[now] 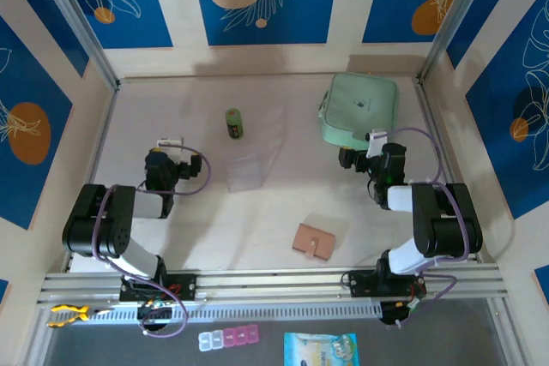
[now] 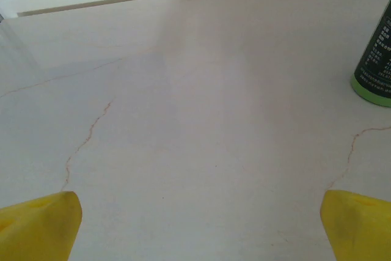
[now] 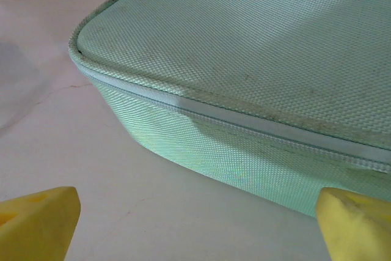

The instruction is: Take the credit cards out of the card holder

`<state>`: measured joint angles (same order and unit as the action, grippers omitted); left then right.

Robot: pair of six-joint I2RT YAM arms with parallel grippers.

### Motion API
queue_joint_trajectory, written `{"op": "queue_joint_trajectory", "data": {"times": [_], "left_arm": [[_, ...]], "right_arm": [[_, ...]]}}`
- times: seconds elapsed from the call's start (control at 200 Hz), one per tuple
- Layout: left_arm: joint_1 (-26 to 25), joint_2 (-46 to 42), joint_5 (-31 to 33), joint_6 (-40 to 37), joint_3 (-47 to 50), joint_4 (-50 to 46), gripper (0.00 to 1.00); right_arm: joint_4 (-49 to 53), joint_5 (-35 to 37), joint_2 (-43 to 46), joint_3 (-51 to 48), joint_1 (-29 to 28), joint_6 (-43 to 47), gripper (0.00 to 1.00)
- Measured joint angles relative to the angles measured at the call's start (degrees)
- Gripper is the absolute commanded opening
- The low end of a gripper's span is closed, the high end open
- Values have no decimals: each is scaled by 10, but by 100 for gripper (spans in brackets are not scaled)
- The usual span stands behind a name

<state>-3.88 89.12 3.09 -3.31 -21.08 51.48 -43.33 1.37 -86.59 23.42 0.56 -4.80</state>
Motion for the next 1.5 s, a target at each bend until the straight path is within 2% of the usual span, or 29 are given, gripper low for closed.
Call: {"op": "queue_joint_trajectory", "data": {"times": [1.075, 1.23, 1.36, 1.495], "left_arm": [[0, 0, 0, 0, 0, 1, 100], [0, -4, 19, 5, 1, 5, 100], [0, -38, 33, 7, 0, -22, 100], [-4, -84, 47, 14, -24, -94, 100]], "right_arm": [[0, 0, 0, 0, 0, 0, 99], [6, 19, 1, 3, -6, -1, 99], [38, 36, 15, 18, -12, 0, 99], [90, 50, 57, 37, -26, 0, 100]]}}
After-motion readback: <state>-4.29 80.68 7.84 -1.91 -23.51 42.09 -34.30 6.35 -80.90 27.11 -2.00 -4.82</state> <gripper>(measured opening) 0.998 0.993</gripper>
